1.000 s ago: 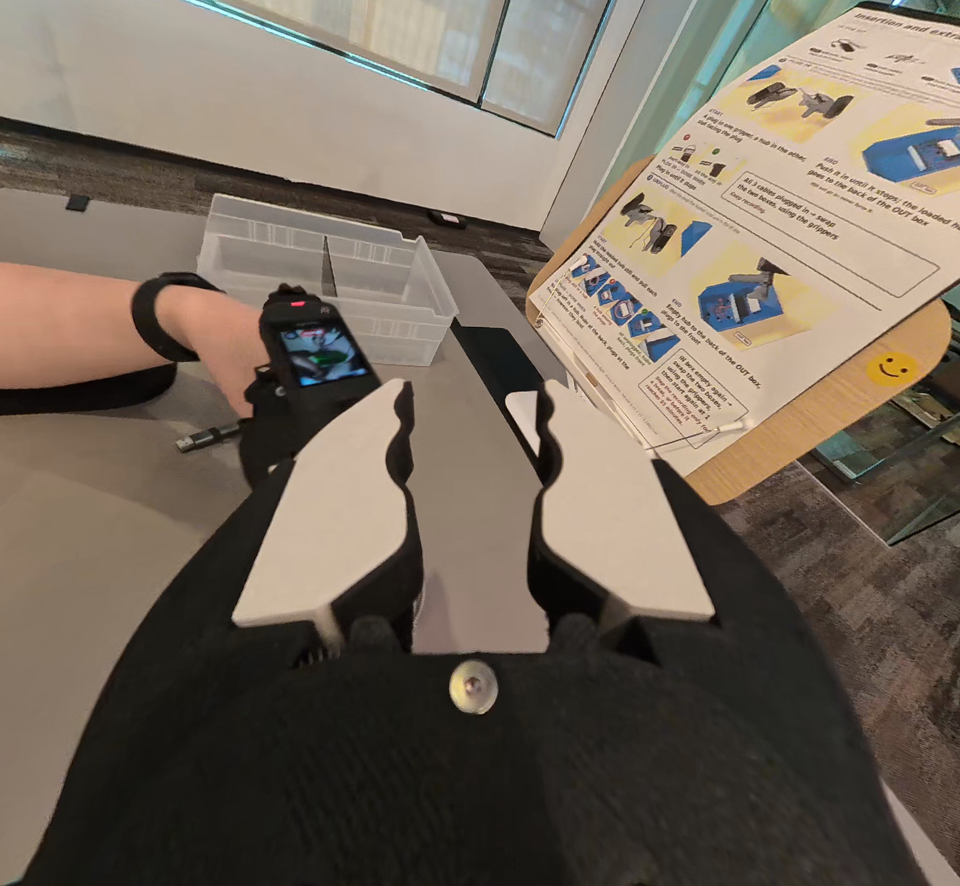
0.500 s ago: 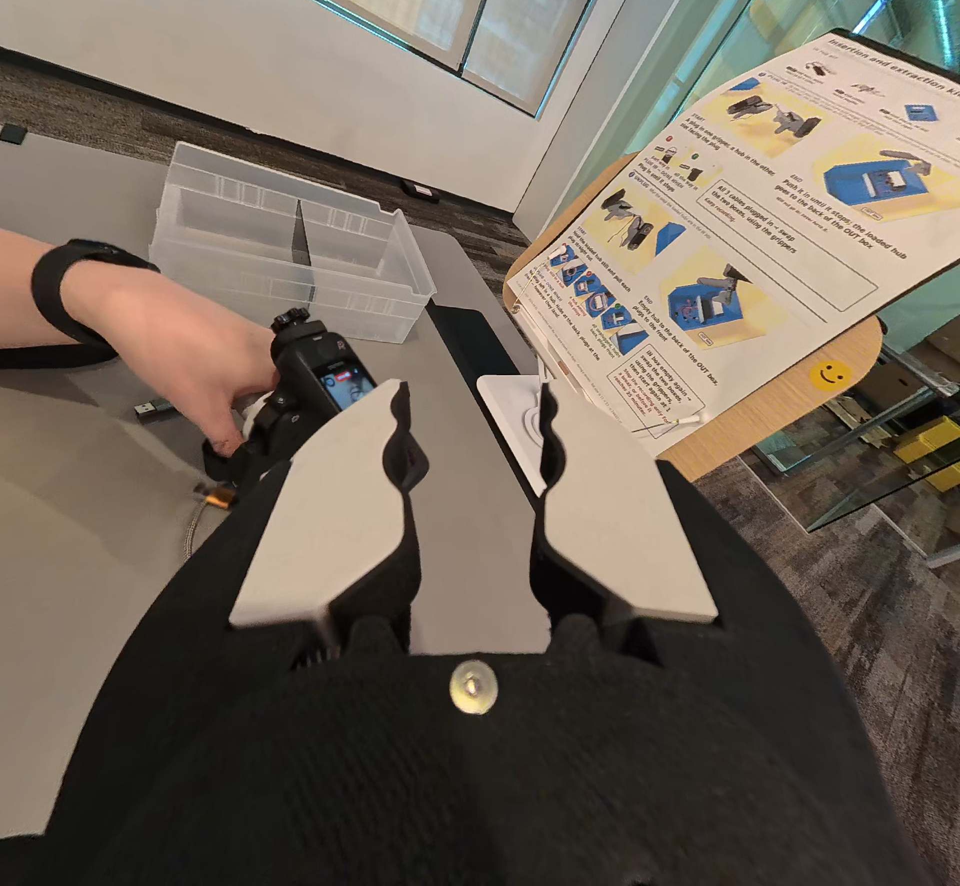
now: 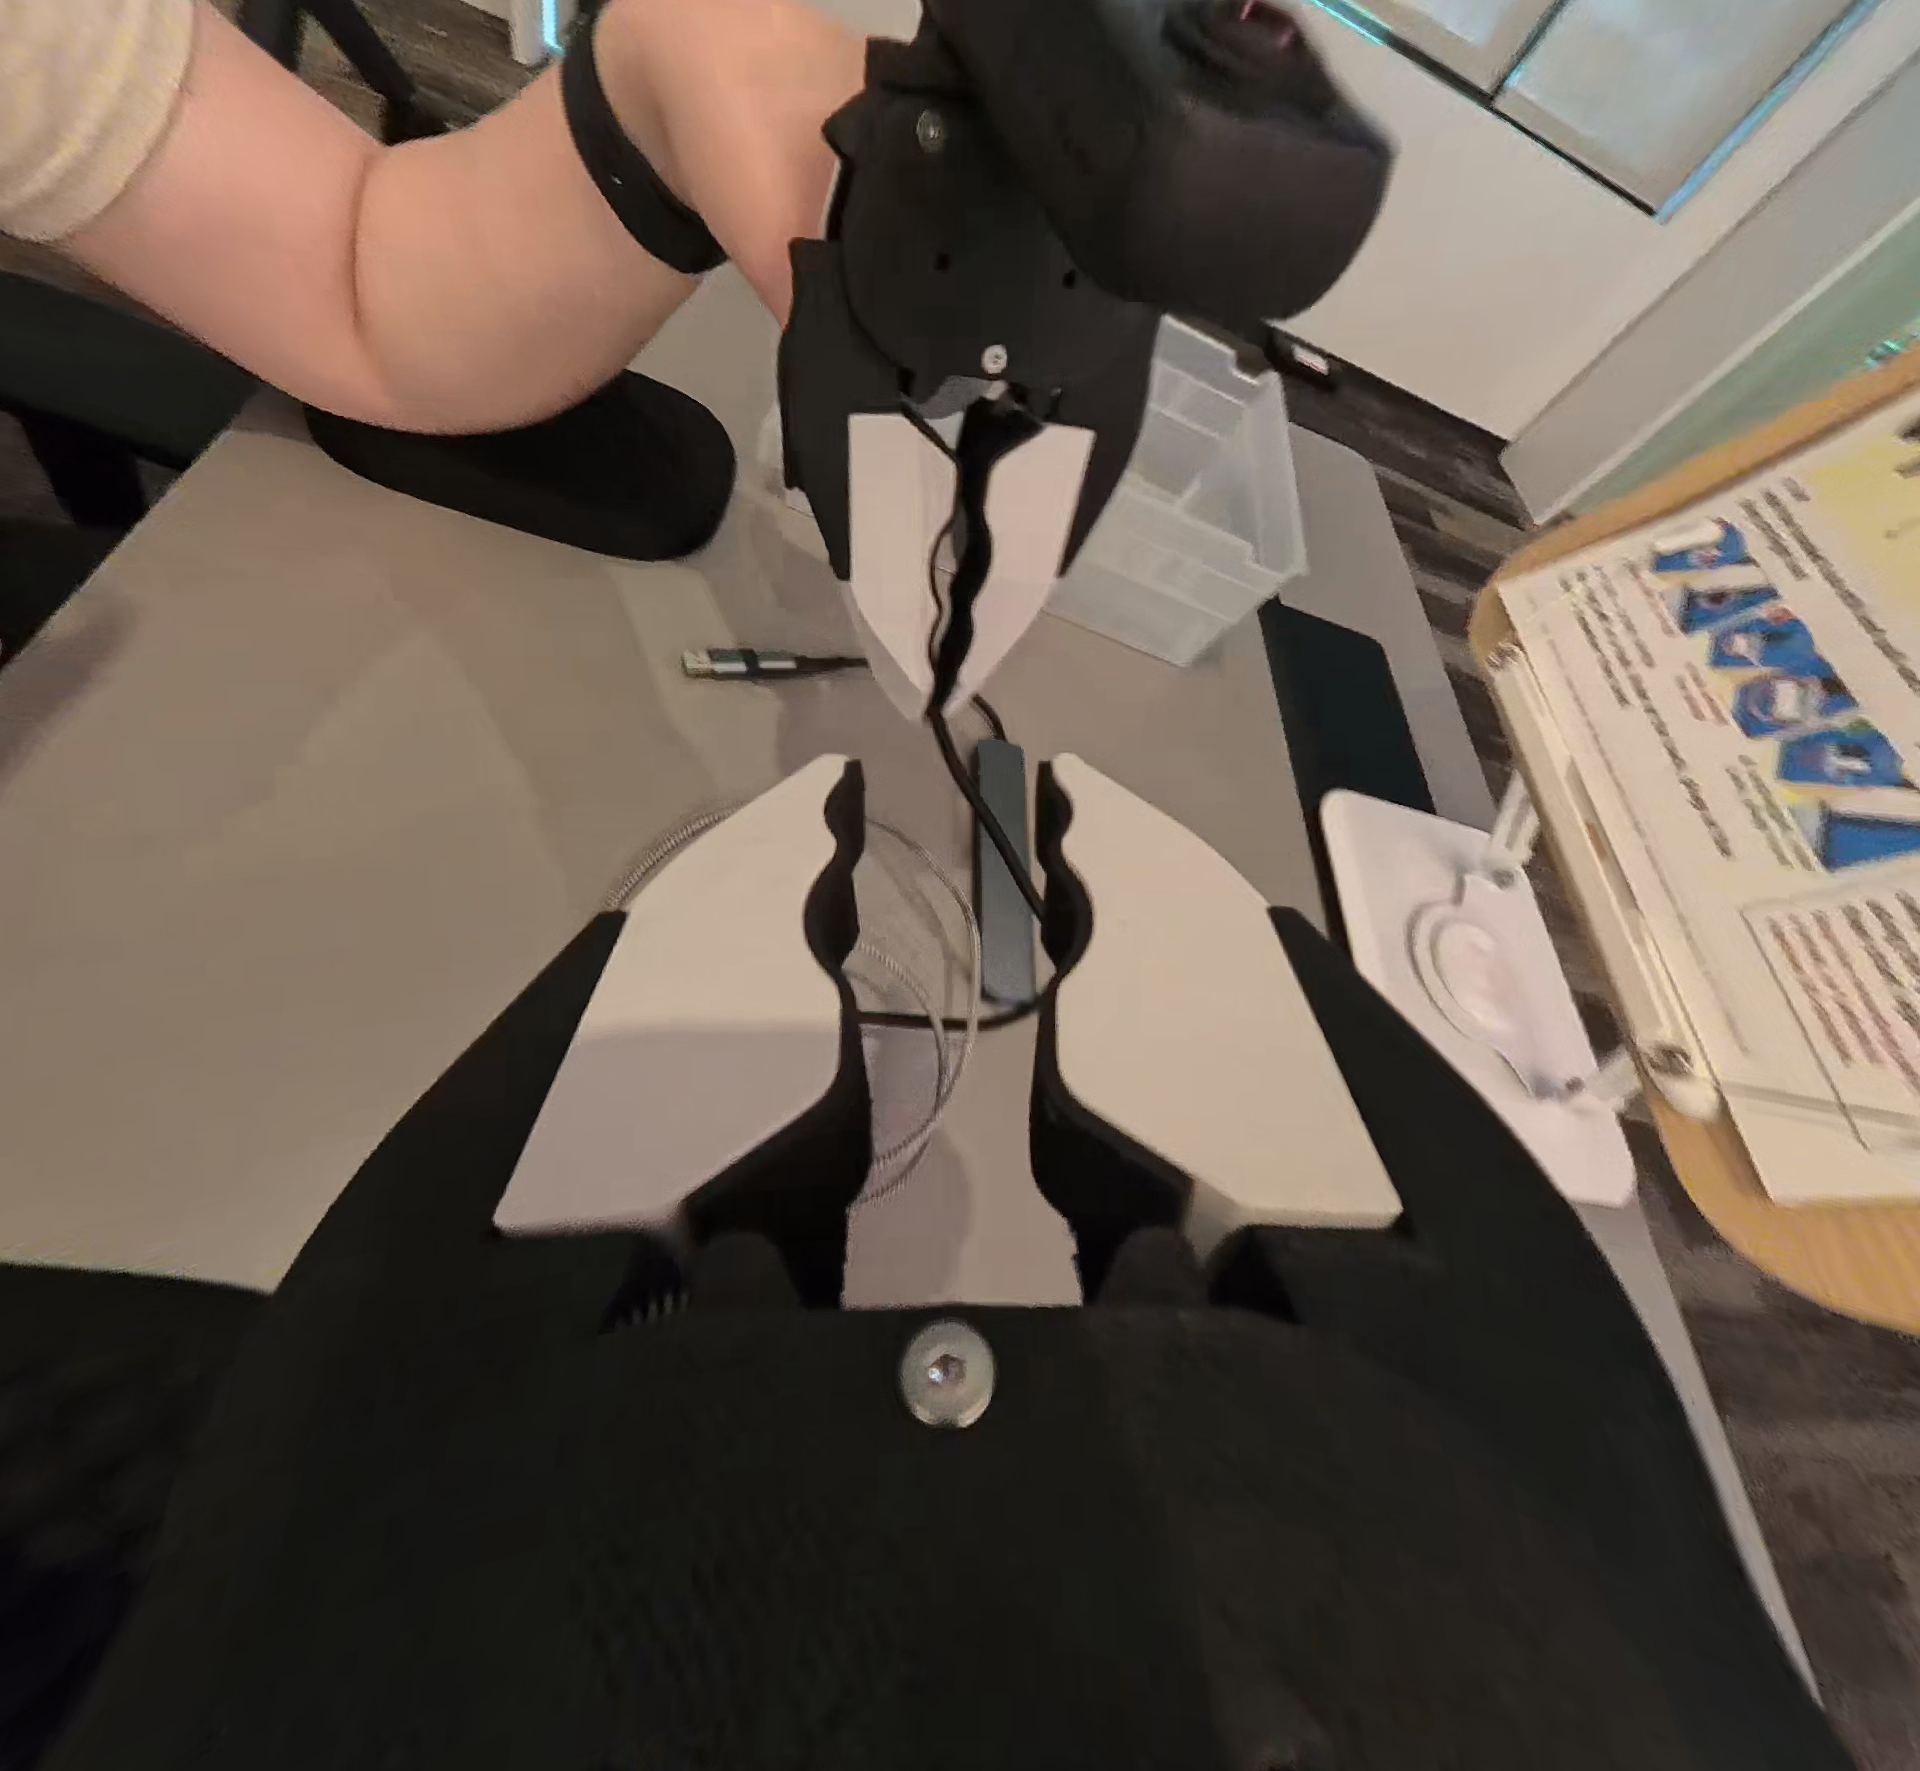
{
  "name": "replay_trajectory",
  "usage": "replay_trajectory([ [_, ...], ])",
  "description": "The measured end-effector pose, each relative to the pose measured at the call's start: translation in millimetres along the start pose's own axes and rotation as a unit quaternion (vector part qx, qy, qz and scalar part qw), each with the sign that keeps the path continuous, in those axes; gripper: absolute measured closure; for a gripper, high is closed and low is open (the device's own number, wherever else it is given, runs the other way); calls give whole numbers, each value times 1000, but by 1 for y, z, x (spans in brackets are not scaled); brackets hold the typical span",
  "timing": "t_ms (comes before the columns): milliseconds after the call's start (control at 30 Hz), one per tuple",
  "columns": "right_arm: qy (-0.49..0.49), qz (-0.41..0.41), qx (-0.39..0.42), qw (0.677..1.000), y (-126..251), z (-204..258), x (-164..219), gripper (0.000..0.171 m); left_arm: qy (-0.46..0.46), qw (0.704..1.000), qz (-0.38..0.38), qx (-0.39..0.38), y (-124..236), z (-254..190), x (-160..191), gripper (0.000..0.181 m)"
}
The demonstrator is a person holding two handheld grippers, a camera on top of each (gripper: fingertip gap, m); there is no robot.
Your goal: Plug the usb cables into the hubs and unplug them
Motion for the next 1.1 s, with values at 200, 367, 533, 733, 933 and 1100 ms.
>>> replay_trajectory([
  [200,30,87,-13,996,-54,7,9,144,-34,999,-34,-12,17,-18,-7,177],
  [367,11,103,-39,994,-73,8,16,153,-39,998,-50,1,25,-23,-9,177],
  [533,39,96,-26,994,-68,7,10,166,-41,991,-130,-15,49,-19,-10,168],
  [733,133,64,115,982,-31,-3,-17,166,91,893,-435,73,127,-2,-2,130],
  [933,266,57,297,915,-5,-6,-49,166,126,837,-517,126,150,2,5,114],
  [1100,343,22,376,861,-3,0,-66,166,20,873,-488,8,144,-20,-8,117],
])
Point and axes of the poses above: each gripper's, where its closed fingertips meet, y back along the fingers, x out of its underside, z = x × y across the jaws, the point moved 7 cm from there along y, back along the fingers, and after that the axes turned 1 degree about x, right-handed, at the moved point
